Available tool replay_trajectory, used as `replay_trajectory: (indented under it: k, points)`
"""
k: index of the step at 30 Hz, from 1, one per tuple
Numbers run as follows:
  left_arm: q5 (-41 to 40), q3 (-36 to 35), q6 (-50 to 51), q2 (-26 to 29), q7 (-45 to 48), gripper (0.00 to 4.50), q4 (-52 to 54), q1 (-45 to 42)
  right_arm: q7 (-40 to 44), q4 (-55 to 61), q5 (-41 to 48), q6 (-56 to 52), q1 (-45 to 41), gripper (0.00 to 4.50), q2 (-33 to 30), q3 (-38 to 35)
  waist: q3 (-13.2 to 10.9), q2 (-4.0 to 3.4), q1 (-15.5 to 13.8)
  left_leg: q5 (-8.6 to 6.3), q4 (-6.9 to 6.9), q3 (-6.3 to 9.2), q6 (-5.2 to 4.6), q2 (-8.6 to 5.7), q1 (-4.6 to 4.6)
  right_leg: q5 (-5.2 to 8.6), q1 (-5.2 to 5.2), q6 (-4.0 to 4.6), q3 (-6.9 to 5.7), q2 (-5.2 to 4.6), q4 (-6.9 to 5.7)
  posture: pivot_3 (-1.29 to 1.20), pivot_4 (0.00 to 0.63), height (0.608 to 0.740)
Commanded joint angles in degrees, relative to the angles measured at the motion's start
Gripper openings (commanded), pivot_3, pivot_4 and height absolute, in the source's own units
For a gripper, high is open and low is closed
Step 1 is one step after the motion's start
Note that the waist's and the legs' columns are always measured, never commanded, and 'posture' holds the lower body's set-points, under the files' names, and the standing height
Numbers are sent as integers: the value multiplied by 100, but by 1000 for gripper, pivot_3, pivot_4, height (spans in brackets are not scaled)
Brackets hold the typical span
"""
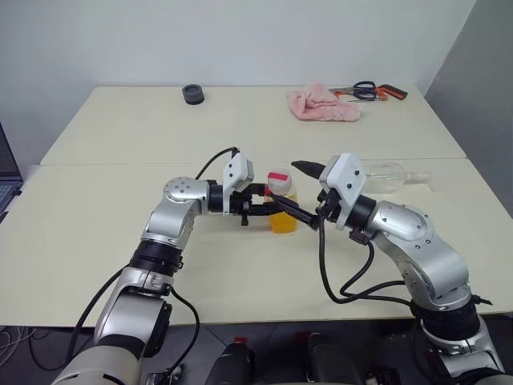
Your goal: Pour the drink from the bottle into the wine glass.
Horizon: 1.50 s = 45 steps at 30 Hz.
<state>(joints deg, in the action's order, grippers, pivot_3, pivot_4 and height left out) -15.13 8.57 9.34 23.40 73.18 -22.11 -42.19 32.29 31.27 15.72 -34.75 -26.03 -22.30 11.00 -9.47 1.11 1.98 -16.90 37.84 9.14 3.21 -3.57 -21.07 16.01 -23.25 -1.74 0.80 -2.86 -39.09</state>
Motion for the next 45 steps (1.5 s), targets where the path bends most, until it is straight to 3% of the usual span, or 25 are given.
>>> replay_trajectory:
  k: [1, 19, 45]
  points:
    - [-17, -63, -61, 52, 3, 1653, 96, -76, -138, 0, -181, 146, -243, 3905, 95, 125, 0, 0, 2, 0, 0, 0, 0, 0, 0, 0, 0, 0, 0, 0, 0, 0, 150, 740]
    - [-19, -59, -76, 36, 10, 1653, 67, -76, -254, -502, -723, 493, -503, 3905, 176, 252, 0, 0, -2, 0, 0, 0, 0, -1, 0, 0, 0, 0, -1, 0, 0, 0, 150, 740]
    - [-8, -62, -87, 78, 42, 1653, 50, -77, -199, -26, -314, 110, -148, 3905, -5, -96, 0, 0, -2, 0, 0, 0, 0, 0, 0, 0, 0, 0, 0, 0, 0, 0, 150, 740]
